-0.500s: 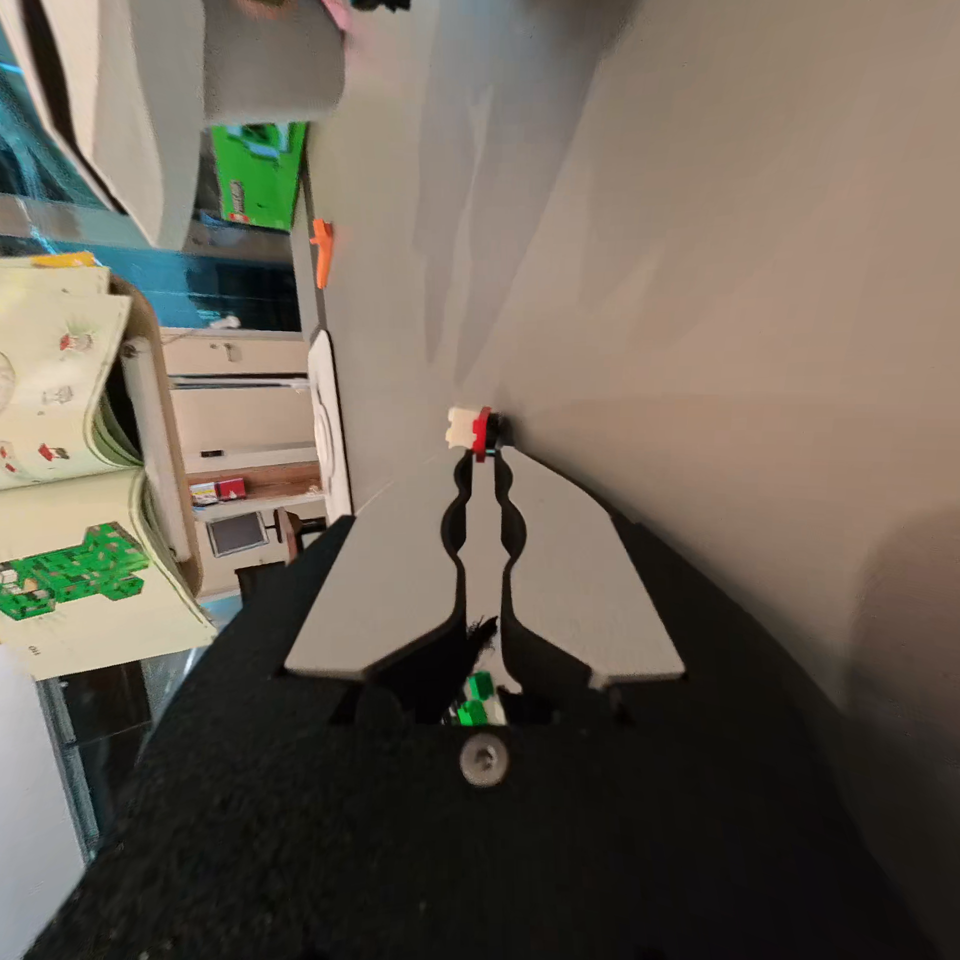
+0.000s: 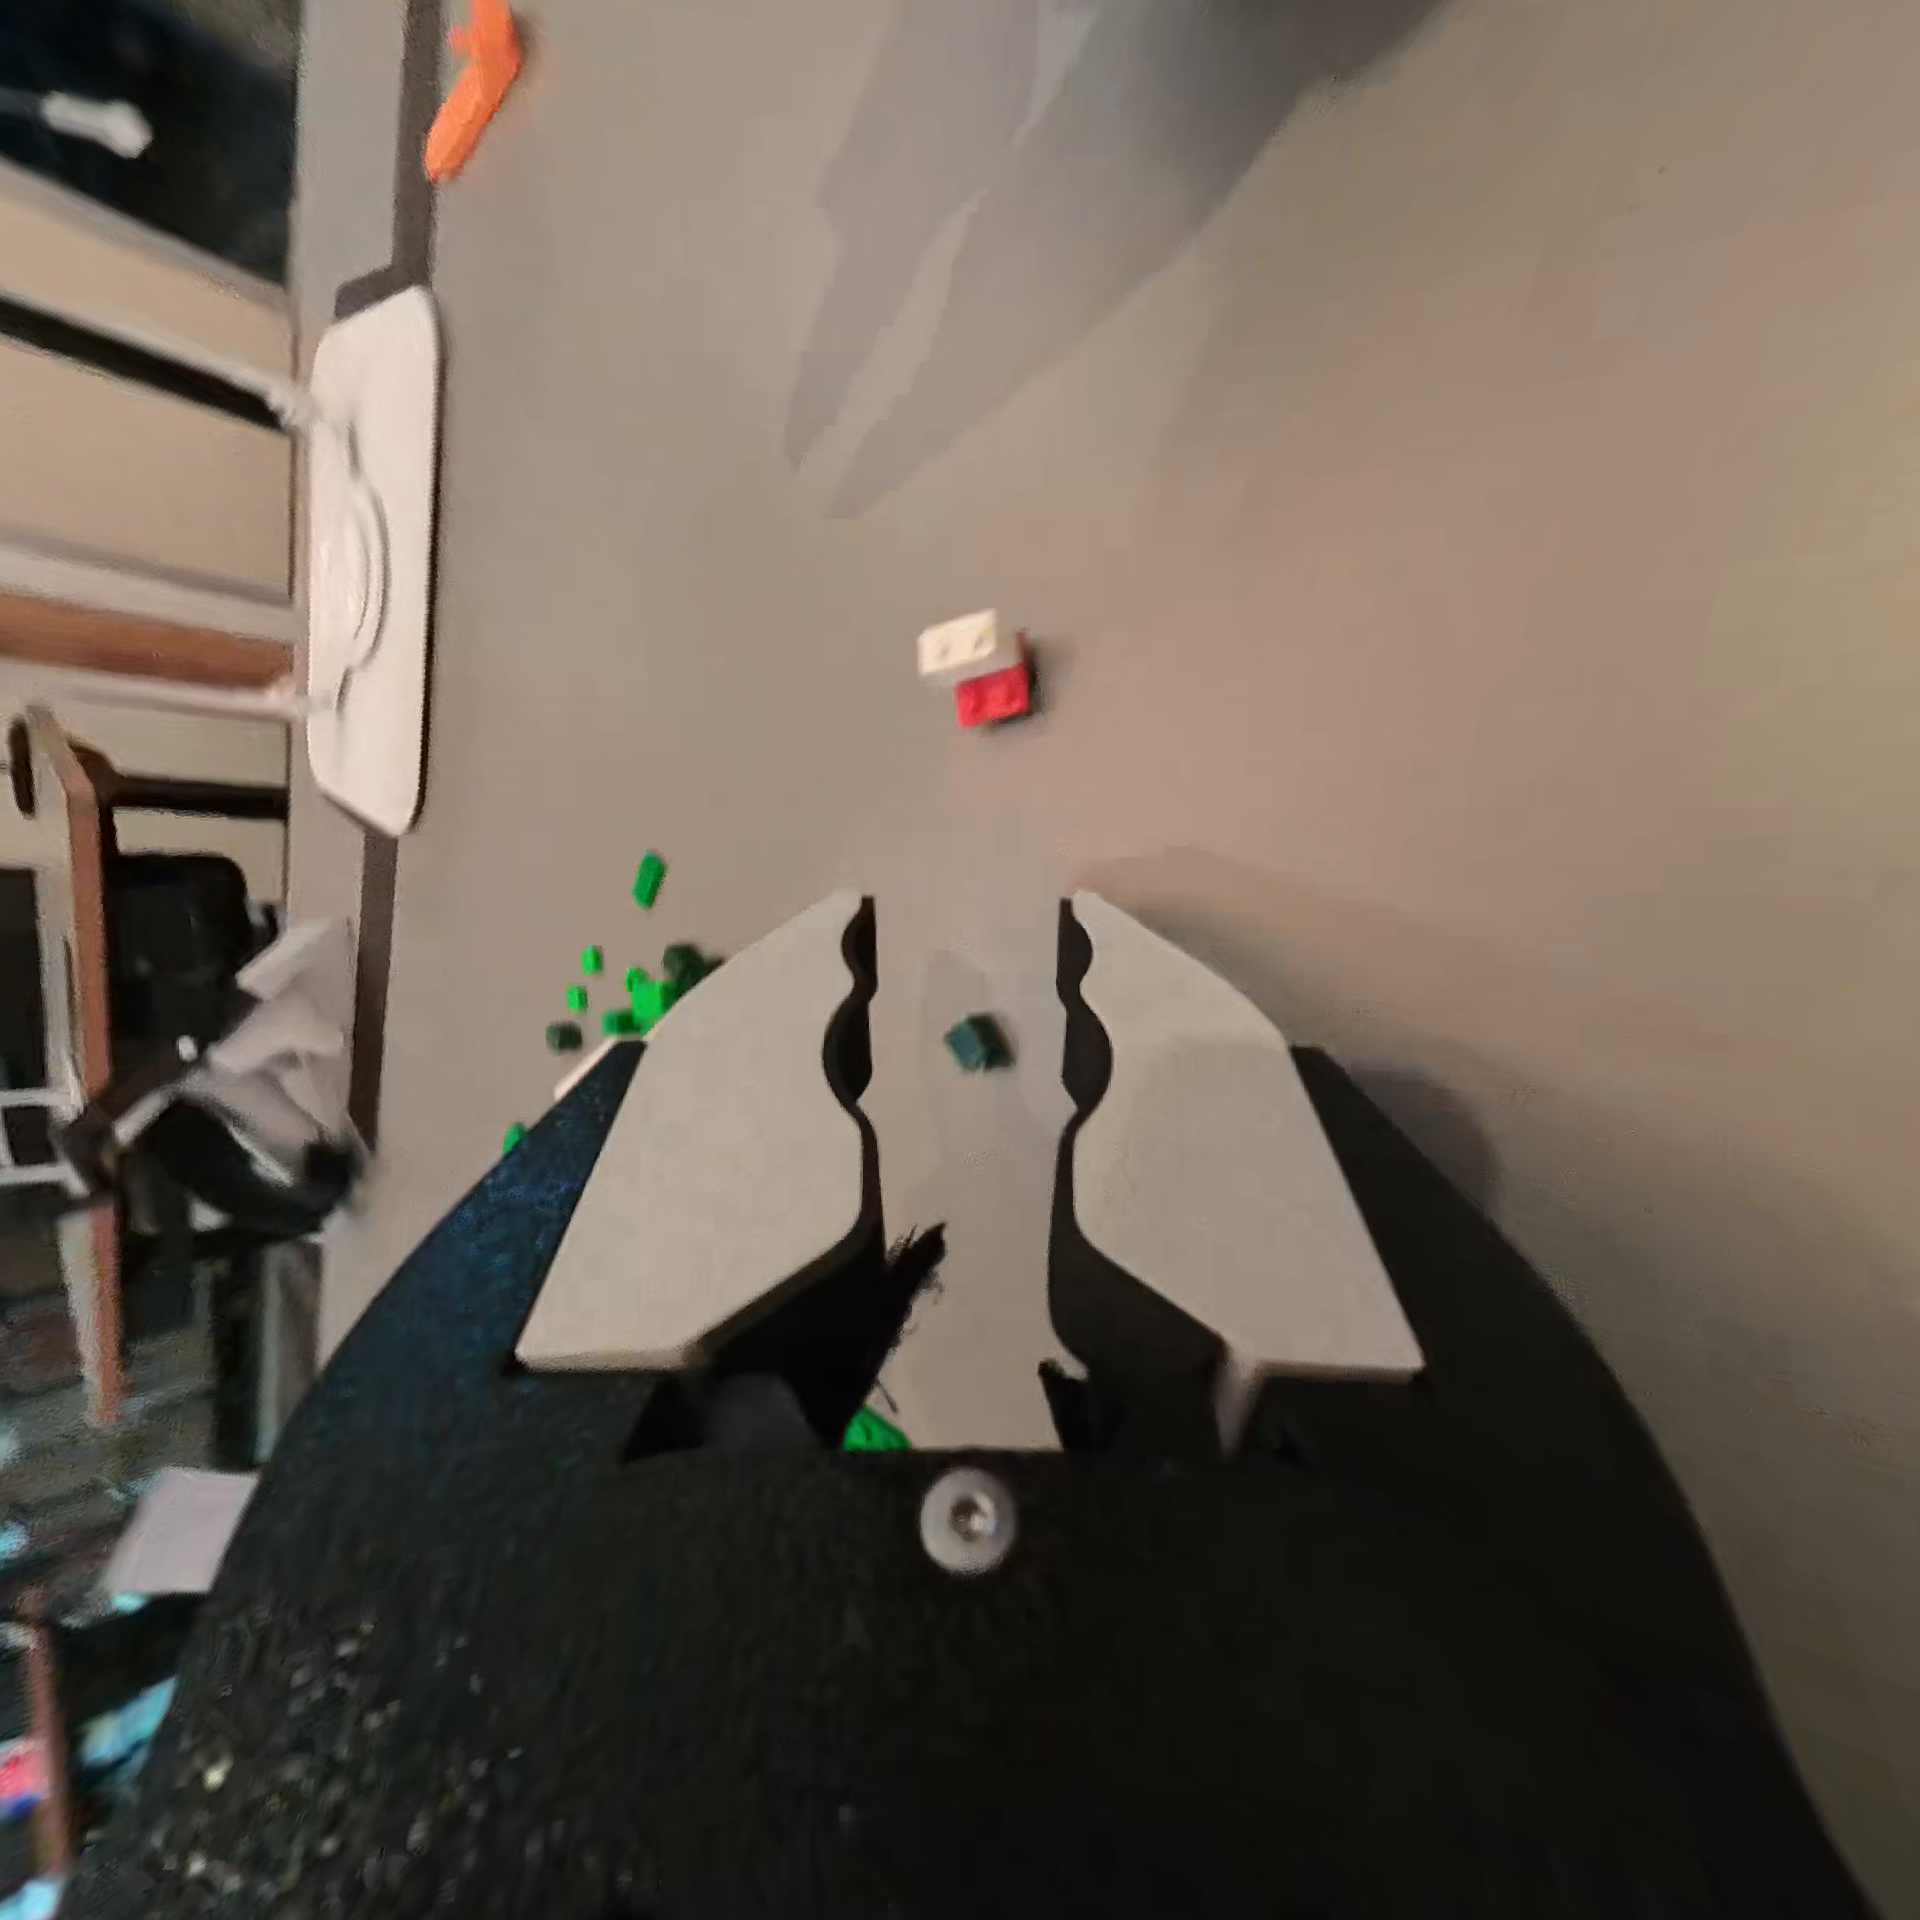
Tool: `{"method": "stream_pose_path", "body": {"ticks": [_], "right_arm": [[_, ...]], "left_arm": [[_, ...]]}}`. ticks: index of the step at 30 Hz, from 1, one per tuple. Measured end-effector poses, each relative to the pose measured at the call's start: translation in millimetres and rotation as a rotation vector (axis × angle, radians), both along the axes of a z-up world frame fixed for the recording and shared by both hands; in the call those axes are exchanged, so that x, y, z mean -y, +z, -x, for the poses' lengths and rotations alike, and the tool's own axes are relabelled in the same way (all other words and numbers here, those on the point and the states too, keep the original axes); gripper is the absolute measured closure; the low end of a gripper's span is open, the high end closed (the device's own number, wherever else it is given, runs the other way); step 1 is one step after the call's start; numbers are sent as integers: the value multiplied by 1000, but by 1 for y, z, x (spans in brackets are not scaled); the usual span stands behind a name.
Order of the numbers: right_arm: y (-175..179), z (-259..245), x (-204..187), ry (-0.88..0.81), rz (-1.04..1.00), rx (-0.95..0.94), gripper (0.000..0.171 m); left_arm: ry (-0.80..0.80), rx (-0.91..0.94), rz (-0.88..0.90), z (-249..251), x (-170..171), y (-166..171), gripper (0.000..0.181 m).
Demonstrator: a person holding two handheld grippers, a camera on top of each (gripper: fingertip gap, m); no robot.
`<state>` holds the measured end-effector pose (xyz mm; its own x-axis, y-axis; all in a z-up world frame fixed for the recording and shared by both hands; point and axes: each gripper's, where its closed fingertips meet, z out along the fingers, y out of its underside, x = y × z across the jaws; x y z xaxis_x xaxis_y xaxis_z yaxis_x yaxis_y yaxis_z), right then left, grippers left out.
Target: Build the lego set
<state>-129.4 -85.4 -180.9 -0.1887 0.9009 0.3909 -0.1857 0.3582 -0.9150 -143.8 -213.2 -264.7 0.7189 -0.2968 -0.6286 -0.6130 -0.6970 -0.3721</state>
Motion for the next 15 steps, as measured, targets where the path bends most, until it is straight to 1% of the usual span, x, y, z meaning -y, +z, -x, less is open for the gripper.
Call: {"method": "stream_pose_path", "body": {"ticks": [2, 4, 7, 8, 10, 11, 15], "right_arm": [[0, 3, -4, -24, -7, -4, 154], [-1, 7, -10, -46, 0, 2, 154], [1, 9, -16, -74, 22, -6, 156], [1, 9, -18, -80, 27, -5, 156], [1, 10, -18, -82, 27, -6, 157], [1, 10, -18, -81, 22, -5, 157], [-1, 8, -14, -75, -13, -5, 158]], "left_arm": [[75, 60, -96, 9, 14, 14, 154], [178, 98, -192, 29, 32, 30, 158], [356, 158, -232, 72, 58, 43, 159], [375, 182, -226, 84, 63, 45, 158], [331, 167, -182, 103, 65, 48, 158], [271, 140, -140, 111, 63, 48, 158], [111, 84, 95, 142, 62, 31, 157]]}}
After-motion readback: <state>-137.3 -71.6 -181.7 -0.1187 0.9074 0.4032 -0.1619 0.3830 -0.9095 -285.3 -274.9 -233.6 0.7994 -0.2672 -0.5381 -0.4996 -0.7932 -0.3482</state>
